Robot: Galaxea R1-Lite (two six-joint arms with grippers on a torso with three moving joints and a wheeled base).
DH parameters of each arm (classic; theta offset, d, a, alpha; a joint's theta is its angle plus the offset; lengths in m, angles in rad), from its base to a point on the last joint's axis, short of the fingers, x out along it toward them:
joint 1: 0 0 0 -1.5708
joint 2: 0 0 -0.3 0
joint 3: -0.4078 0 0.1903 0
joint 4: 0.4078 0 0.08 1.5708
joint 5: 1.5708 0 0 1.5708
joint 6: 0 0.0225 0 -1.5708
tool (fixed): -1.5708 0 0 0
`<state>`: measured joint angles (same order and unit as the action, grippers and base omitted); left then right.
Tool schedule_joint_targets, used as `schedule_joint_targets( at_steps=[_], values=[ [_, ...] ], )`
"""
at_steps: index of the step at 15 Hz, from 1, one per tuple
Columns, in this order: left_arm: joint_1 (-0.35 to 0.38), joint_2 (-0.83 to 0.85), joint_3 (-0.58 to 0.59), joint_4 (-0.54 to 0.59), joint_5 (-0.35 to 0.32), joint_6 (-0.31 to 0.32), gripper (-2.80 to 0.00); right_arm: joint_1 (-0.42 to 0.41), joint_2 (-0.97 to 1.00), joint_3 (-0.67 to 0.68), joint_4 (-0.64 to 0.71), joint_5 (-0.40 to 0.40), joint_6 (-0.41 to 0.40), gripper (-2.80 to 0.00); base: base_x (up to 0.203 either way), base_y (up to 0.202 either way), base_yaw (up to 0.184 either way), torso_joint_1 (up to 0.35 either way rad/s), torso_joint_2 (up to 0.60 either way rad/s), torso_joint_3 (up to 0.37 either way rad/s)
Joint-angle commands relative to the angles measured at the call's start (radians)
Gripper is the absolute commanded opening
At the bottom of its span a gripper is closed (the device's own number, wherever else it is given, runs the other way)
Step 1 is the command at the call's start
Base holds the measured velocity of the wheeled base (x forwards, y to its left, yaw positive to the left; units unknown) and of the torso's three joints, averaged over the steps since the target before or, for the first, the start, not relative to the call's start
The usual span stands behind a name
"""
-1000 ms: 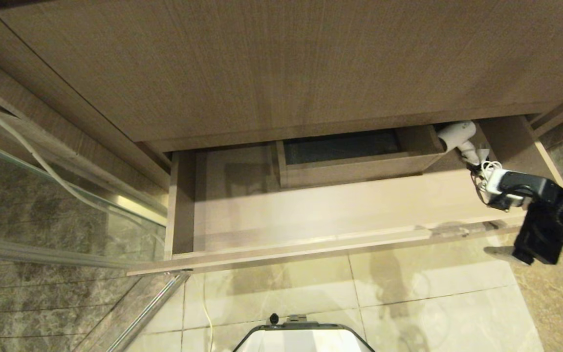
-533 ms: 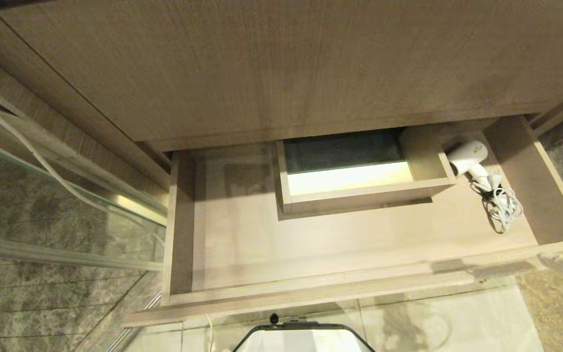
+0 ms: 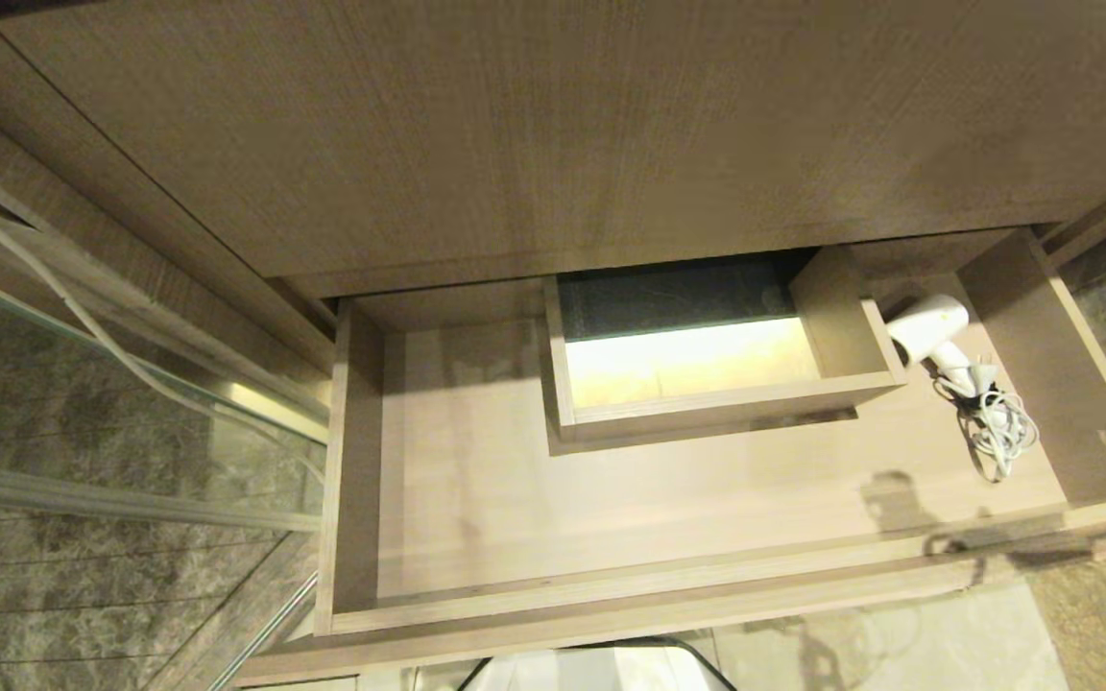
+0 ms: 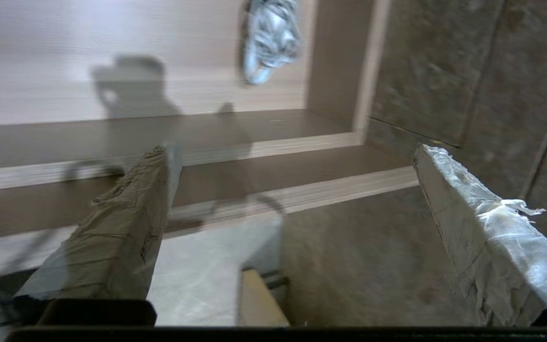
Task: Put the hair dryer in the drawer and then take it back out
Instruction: Take the hairdryer out
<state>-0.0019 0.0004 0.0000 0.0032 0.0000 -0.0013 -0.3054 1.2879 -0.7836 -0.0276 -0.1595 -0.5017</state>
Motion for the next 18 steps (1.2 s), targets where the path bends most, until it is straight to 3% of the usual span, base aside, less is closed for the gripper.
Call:
schedule_joint_targets(
  at_steps=[1,7,11,18],
  values=[
    [0.0,0.0,0.002,0.0,0.0,0.0,-2.8,-0.059,0.139,-0.013,-0.046,0.006,-0.063,0.0,0.0,0.0,0.0,0.0,0.0,0.0],
    [0.0,0.0,0.0,0.0,0.0,0.0,-2.8,-0.099,0.466,-0.131,-0.265,0.159,-0.085,0.0,0.0,0.0,0.0,0.0,0.0,0.0],
    [0.0,0.0,0.001,0.0,0.0,0.0,-2.8,-0.134,0.704,-0.364,-0.291,0.282,-0.1,0.0,0.0,0.0,0.0,0.0,0.0,0.0],
    [0.0,-0.002,0.0,0.0,0.0,0.0,-2.8,-0.164,0.941,-0.59,-0.297,0.449,-0.103,0.0,0.0,0.0,0.0,0.0,0.0,0.0]
  ],
)
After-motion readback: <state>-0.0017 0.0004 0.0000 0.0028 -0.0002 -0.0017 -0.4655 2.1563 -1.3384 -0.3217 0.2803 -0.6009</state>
